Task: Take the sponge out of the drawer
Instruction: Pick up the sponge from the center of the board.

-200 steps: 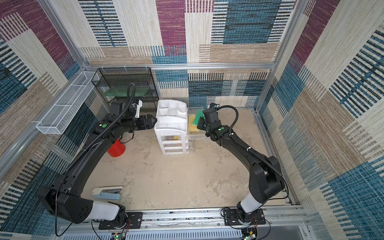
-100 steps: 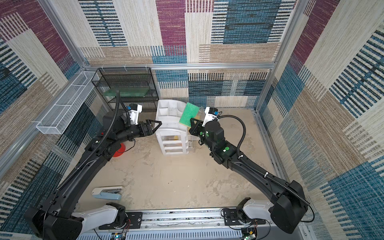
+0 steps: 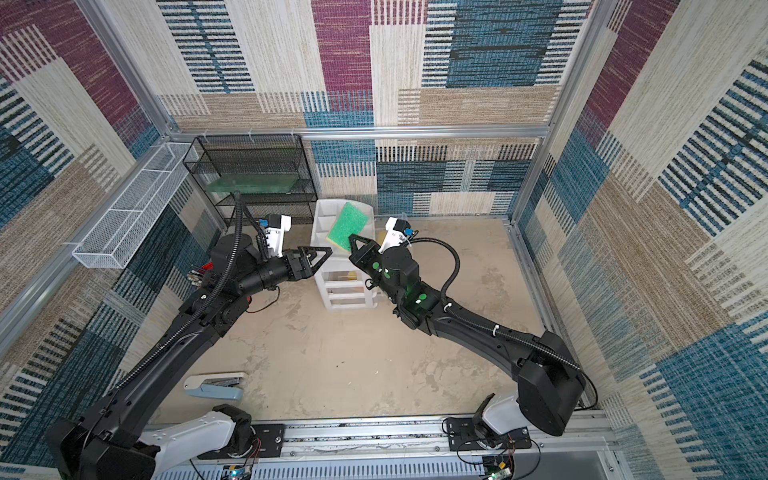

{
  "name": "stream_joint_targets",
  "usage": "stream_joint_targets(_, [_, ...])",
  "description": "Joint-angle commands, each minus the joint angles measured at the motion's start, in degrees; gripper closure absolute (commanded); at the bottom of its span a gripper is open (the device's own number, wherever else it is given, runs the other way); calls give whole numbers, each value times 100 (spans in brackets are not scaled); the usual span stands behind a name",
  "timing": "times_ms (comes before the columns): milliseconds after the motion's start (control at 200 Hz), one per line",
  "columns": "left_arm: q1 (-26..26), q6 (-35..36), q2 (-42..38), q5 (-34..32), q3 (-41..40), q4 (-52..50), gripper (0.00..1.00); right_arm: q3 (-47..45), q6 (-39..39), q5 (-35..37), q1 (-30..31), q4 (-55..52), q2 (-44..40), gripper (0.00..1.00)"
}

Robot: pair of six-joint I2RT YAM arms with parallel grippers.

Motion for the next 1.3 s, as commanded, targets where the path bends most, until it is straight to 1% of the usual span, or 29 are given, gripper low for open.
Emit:
stream_joint_targets(0, [-8, -47, -26, -65, -37, 315, 17, 132, 295, 177, 84, 329, 124, 100])
stream_joint_targets(90, [-8, -35, -19, -139, -47, 303, 18, 249, 390, 207, 199, 216, 217, 100])
stream_joint_targets(180, [-8, -35, -19, -192, -75, 304, 21, 179, 538, 272, 288, 310, 220, 100])
stream_joint_targets(381, [-8, -65, -32, -268, -114, 314, 30, 68, 749, 540, 446, 531, 218, 100])
stream_joint_targets(481, [-8, -56, -54, -327, -134, 310, 38, 14, 895, 580, 491, 620, 235, 100])
stream_joint_targets(526, [-8, -48, -63, -356, -144, 312, 43, -14, 958, 593, 516, 644, 232, 100])
stream_joint_targets(586, [-9, -48, -67, -397, -151, 310, 46, -27, 1015, 605, 555, 663, 236, 100])
stream_joint_targets(641, [-8, -51, -69, -435, -168, 314, 53, -38, 1091, 636, 607, 641, 230, 100])
stream_joint_targets(891, [-6, -109, -28, -443, -178, 326, 54, 52, 1251, 749, 833, 674, 347, 100])
stream_joint_targets(991, [-9, -140, -53, -464, -221, 386, 55, 10, 1472, 960, 936, 781, 400, 100])
stream_joint_targets(1087, [-8, -155, -50, -461, -239, 410, 59, -108, 1677, 1325, 1103, 1033, 442, 100])
stream_joint_targets(1127, [-8, -162, -49, -499, -252, 397, 67, -126, 1684, 1393, 1150, 1155, 457, 100])
stream_joint_targets(1187, [-11, -184, -48, -546, -275, 396, 86, -111, 1643, 1474, 1205, 1248, 504, 100])
stream_joint_targets(1242, [-8, -185, -46, -591, -275, 365, 100, -33, 1562, 1459, 1217, 1190, 534, 99])
stream_joint_targets(1282, [-8, -165, -52, -593, -258, 341, 100, 9, 1456, 1443, 1217, 1142, 544, 95])
stream_joint_targets(1297, [-8, -151, -54, -593, -251, 337, 100, 22, 1392, 1442, 1224, 1130, 540, 92])
